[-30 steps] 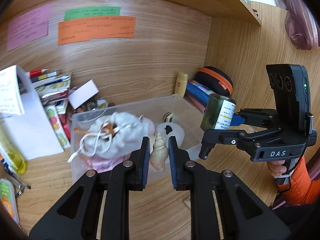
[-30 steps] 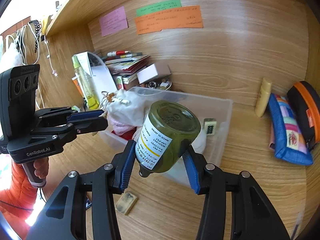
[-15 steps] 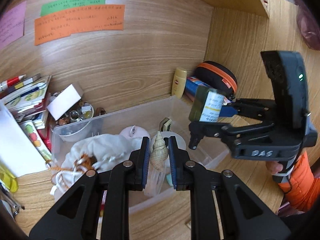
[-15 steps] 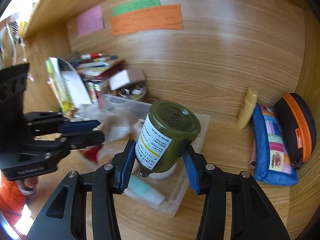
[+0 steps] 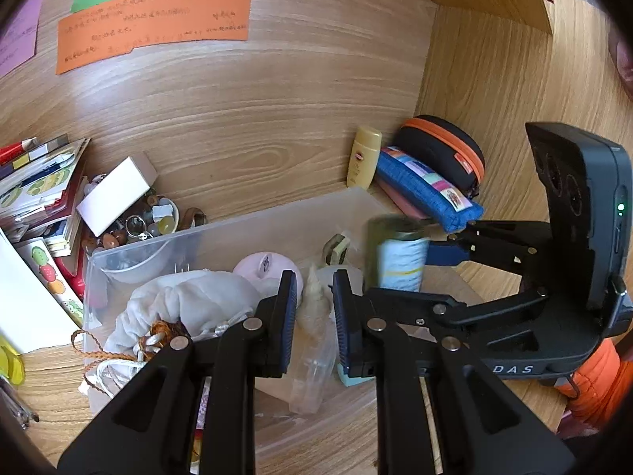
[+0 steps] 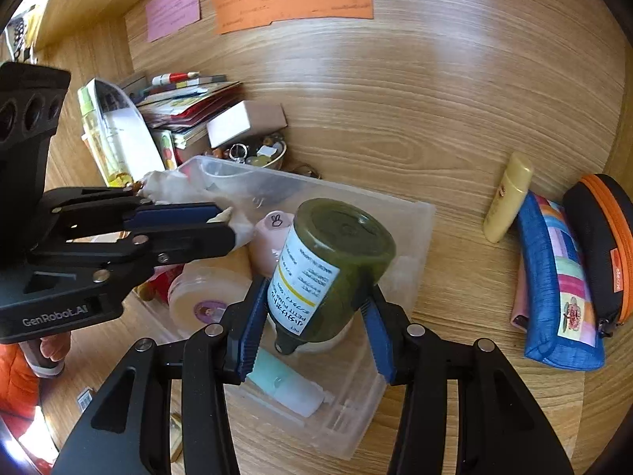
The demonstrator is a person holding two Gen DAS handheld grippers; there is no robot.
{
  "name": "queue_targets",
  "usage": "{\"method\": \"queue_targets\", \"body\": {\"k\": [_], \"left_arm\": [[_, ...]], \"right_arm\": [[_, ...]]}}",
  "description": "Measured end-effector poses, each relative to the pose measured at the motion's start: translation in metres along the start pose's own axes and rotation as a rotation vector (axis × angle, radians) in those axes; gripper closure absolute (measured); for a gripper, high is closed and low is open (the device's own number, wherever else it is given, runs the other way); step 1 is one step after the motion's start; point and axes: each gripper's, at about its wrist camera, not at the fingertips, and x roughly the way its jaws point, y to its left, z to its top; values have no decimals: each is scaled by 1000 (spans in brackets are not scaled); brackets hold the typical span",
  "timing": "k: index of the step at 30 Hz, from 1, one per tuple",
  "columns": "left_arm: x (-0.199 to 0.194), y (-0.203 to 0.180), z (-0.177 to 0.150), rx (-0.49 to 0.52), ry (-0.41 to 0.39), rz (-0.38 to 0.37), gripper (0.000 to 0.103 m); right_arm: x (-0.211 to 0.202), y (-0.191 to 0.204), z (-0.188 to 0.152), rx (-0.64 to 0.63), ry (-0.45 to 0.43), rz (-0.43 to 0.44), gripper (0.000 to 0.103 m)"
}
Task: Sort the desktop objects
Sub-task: 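Lower the shell and green bottle into the clear box and open both tools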
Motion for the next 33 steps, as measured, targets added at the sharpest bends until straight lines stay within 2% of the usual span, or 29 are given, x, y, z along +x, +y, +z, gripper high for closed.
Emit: {"method": "queue_targets", "body": {"k": [4,9,16,19,22,23,28,30,33], "left_arm": [[-2,-6,-4,20,-3,12,81],[-5,-12,-7,42,-17,24,66],[-12,-11,-7,39,-38,37,54],[-20,-10,-7,38,-57,41,46],[-28,-13,-7,47,-89,72,37],[-31,-13,-7,50,-103,89,31],[-46,-13,-6,35,-149,116,23],[-51,-12,-7,28,-161,153,13],[-56,-10,-9,19,-162,191,11]], "right_arm": [[-2,8,-3,-37,-11,-23,60],[-3,14,-5,-62,-18,-40,58],[-2,11,-6,-52,-30,-64,43],[-6,11,-8,-47,-49,-62,38],[-10,10,-8,-39,-70,-64,30],[-10,10,-7,-35,-72,-63,29],[-10,3,-5,1,-63,-50,23],[-12,0,-5,22,-59,-45,23],[-20,-4,-6,47,-59,-41,21]]}}
